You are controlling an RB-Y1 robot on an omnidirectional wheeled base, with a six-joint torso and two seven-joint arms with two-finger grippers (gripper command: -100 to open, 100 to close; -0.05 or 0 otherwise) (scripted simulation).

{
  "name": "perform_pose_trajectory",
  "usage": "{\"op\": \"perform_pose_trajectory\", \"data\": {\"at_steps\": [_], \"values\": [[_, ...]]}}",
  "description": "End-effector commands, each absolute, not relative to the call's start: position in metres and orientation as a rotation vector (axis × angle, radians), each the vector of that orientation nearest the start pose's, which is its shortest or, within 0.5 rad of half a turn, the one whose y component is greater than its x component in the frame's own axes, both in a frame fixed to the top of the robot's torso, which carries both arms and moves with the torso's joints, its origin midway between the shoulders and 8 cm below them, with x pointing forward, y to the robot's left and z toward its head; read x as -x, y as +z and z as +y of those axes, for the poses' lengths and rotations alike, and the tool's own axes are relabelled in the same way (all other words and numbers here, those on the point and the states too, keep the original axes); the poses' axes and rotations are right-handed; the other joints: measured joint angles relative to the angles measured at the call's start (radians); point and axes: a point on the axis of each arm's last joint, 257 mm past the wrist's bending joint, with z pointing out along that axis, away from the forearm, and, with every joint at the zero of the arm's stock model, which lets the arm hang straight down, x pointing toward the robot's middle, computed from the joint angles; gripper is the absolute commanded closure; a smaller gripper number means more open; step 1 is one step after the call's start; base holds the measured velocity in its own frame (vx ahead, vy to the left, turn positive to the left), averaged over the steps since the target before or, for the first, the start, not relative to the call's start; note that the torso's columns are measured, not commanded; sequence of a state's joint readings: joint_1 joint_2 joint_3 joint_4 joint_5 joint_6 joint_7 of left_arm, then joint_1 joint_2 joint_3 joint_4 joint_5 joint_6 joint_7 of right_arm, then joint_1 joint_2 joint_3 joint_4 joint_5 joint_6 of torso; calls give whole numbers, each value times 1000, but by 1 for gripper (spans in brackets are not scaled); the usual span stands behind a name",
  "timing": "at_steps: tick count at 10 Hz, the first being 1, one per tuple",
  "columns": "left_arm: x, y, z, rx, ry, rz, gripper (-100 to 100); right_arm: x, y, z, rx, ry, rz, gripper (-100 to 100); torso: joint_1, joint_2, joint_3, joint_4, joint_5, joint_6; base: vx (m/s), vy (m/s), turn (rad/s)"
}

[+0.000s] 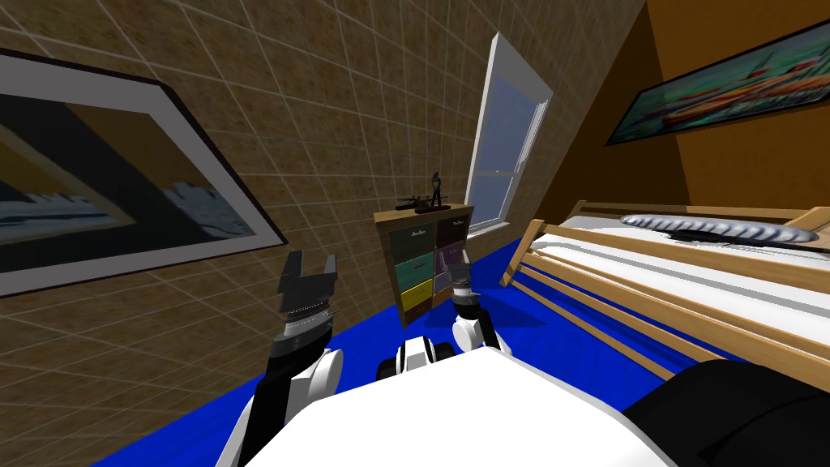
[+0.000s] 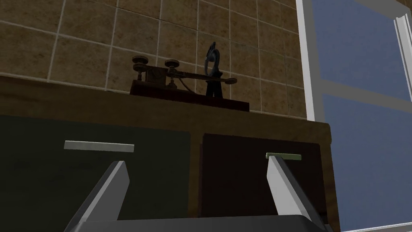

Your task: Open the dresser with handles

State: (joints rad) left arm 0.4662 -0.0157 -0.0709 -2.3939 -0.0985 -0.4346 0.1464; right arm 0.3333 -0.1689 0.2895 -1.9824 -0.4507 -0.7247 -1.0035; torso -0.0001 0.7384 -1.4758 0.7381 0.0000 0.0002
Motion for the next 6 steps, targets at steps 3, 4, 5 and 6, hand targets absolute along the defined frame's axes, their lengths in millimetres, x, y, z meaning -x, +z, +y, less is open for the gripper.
{"op": "perform_pose_trajectory", "data": {"at_steps": [3,4,5,6], "values": [[-335,73,242,608,-1471,564,0,-392,-56,-217,1322,-2818,190,-100,0,0,0,0,0,0,12,4,54],[-335,73,242,608,-1471,564,0,-392,-56,-217,1308,-2794,207,-100,0,0,0,0,0,0,15,4,44],[-335,73,242,608,-1471,564,0,-392,-56,-217,1300,-2781,216,-100,0,-1,0,0,0,0,7,2,-20],[-335,73,242,608,-1471,564,0,-396,-67,-214,1294,-2713,275,-100,0,0,0,0,0,0,11,5,99]]}}
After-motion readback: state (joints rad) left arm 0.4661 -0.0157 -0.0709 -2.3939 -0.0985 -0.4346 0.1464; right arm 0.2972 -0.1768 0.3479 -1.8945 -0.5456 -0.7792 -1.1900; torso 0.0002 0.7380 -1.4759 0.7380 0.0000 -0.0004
